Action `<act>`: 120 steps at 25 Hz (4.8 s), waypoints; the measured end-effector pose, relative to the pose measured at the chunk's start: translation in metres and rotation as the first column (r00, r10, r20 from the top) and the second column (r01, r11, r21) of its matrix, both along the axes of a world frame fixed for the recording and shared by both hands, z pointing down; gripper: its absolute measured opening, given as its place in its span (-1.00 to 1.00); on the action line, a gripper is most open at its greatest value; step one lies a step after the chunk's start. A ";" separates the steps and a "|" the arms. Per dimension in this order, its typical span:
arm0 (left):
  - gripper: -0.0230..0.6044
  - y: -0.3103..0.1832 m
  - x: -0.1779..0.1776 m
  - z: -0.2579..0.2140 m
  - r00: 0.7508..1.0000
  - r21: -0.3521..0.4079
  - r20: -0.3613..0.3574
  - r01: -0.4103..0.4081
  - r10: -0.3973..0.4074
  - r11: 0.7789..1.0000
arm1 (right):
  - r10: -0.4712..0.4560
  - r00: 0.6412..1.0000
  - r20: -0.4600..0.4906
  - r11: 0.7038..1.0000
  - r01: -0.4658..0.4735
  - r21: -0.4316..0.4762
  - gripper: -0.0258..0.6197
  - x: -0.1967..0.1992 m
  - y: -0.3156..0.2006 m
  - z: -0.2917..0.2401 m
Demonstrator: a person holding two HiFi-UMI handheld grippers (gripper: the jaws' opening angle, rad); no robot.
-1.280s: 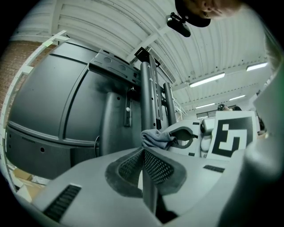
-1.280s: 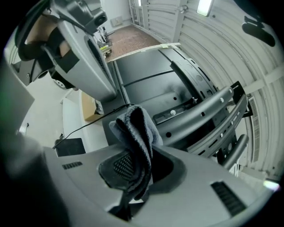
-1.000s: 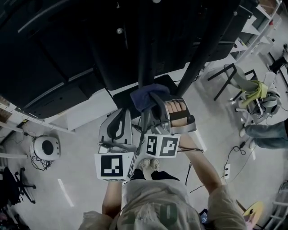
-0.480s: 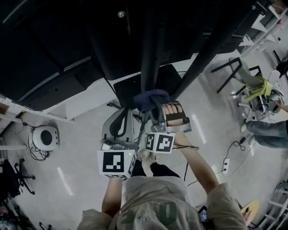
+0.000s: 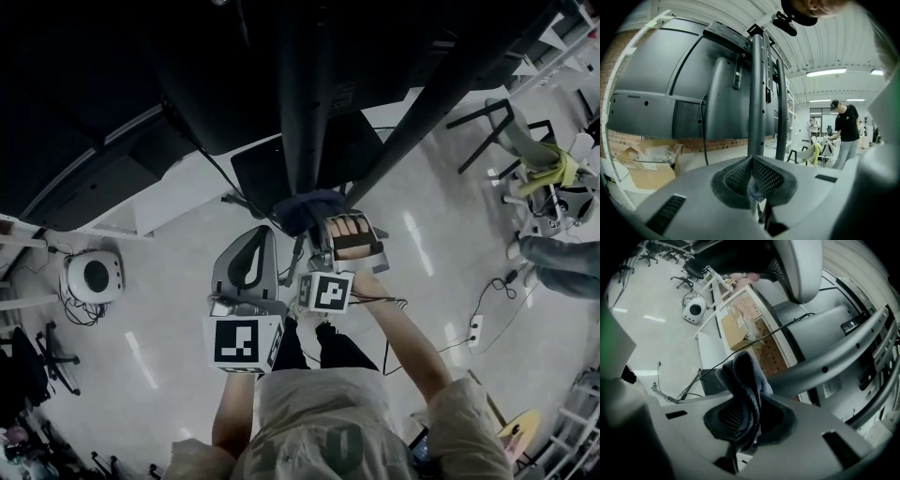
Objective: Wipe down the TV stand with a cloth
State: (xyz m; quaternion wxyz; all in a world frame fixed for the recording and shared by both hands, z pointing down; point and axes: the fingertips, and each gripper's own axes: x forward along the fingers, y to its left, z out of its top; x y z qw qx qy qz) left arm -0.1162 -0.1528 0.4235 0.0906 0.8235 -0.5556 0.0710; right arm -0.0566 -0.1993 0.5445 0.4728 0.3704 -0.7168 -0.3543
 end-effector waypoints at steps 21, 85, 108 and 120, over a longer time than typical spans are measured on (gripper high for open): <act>-0.88 0.000 -0.008 0.072 0.999 -0.110 0.021 0.050 -0.048 0.993 | -0.049 0.995 -0.090 0.974 0.027 -0.226 -0.74 -0.004 0.007 0.162; -0.88 0.038 0.089 -0.180 0.974 0.308 0.005 -0.218 0.228 0.926 | 0.006 0.544 0.839 0.889 -0.387 0.244 -0.74 0.176 0.071 -0.395; -0.88 0.011 0.076 -0.193 0.990 0.336 0.022 -0.142 0.142 0.931 | 0.142 0.972 0.189 0.606 -0.236 0.760 -0.74 0.191 -0.092 -0.592; -0.88 0.008 0.099 -0.183 0.978 0.299 0.020 -0.202 0.206 0.933 | 0.147 0.979 0.138 0.654 -0.201 0.730 -0.74 0.191 -0.095 -0.568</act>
